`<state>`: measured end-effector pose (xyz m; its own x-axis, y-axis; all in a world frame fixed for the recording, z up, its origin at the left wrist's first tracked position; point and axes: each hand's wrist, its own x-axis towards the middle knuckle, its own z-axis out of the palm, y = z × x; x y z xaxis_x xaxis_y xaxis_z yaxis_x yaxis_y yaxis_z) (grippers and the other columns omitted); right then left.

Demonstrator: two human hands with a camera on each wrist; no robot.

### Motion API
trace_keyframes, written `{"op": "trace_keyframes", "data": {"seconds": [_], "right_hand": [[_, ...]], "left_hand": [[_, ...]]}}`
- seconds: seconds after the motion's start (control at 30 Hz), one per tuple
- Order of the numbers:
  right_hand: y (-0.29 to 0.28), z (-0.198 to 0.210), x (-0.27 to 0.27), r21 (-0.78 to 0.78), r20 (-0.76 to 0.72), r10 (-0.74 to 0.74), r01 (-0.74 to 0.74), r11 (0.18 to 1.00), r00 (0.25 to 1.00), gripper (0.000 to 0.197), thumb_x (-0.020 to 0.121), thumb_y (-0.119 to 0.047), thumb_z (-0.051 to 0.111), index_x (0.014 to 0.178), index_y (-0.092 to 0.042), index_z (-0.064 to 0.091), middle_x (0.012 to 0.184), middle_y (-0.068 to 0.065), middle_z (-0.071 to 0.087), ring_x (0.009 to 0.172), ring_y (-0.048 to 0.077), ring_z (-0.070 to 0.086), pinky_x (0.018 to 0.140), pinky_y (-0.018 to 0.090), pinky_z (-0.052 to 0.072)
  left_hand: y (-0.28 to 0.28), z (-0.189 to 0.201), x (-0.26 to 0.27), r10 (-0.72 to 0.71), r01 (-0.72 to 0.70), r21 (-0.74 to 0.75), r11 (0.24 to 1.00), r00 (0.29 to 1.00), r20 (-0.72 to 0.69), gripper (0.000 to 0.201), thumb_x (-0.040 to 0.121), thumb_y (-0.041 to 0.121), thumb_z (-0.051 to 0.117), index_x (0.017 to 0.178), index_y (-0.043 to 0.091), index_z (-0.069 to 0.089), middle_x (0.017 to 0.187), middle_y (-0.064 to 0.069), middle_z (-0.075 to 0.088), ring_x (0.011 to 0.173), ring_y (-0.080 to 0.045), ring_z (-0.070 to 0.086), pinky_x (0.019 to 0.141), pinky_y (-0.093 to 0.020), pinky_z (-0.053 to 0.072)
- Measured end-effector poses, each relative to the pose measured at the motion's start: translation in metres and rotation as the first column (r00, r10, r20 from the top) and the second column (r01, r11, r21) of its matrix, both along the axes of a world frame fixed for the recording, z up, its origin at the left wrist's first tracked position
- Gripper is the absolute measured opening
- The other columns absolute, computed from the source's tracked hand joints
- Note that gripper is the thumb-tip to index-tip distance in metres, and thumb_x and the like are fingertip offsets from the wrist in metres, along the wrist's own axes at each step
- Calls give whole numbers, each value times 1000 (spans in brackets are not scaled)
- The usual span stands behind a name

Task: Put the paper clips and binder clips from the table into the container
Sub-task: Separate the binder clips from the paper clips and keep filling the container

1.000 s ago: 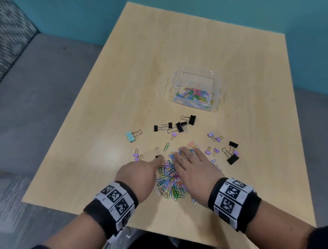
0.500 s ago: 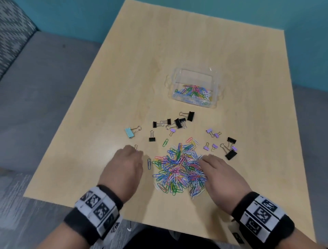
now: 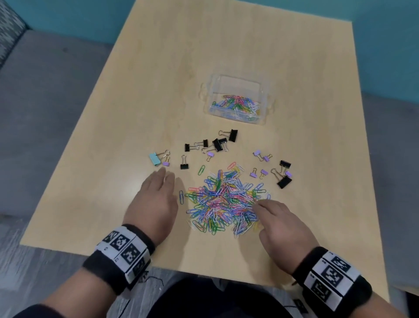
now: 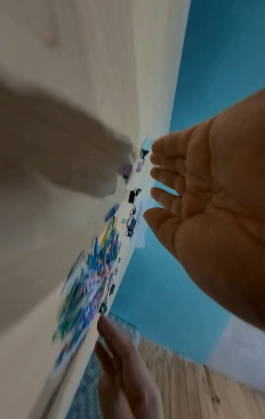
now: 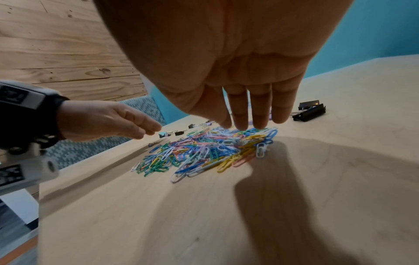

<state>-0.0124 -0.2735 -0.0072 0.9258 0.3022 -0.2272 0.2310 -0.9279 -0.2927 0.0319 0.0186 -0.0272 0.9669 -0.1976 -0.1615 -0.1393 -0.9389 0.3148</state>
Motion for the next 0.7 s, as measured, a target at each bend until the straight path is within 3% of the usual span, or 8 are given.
{"op": "trace_keyframes", "data": {"seconds": [0.07,0.2,0.3,0.37,0.43,0.53,0.7], "right_hand": [[-4,-4,-2,-21,-25,-59,58,998,998,59,70,-15,35,124,-6,56,124,15,57,116,36,53,89,40,51],[4,-12,-8,-38,-94,-78,75,996,993,62,75,-17,39,135,-4,45,136,20,48,130,38,41,98,47,46],[17,-9,-5,16,-95,27,-25,1000,995,58,79,-25,36,133,-8,46,132,14,51,123,34,47,97,42,48],[23,-3,11,50,-45,26,-24,998,999,51,80,-20,49,129,-10,49,125,11,54,114,32,51,92,38,50],[30,-1,32,68,4,8,-8,998,1000,50,80,-14,58,129,-8,48,126,11,53,116,32,49,93,38,48],[40,-5,63,36,8,76,-76,996,997,54,85,-14,52,136,-3,41,139,16,43,132,35,36,108,43,37],[48,-7,91,-40,-68,131,-134,990,989,58,89,-17,48,142,-3,32,149,14,32,141,33,21,110,47,31]], "left_hand": [[-13,0,-17,-45,45,15,999,998,-36,53,87,31,40,128,-3,46,132,-29,46,124,-43,42,105,-50,38],[-41,-5,-31,-159,166,53,985,981,-109,66,89,45,30,140,4,35,146,-21,33,136,-38,25,115,-43,21],[-57,-2,-26,-155,154,-11,988,983,-96,65,88,43,35,143,8,32,145,-15,37,135,-34,31,112,-40,26],[-65,0,-17,-180,179,-22,984,982,-58,60,90,40,40,140,7,36,144,-15,39,133,-34,34,111,-41,30],[-72,-1,-7,-222,222,-7,975,974,-39,57,92,34,45,140,5,36,146,-17,36,135,-34,31,112,-42,28],[-76,-4,7,-260,262,40,964,965,-43,55,93,31,31,140,3,35,145,-19,36,136,-34,29,113,-42,26],[-56,-6,25,-260,267,53,962,959,-110,68,81,25,12,139,3,38,141,-17,46,134,-35,36,110,-45,31]]}}
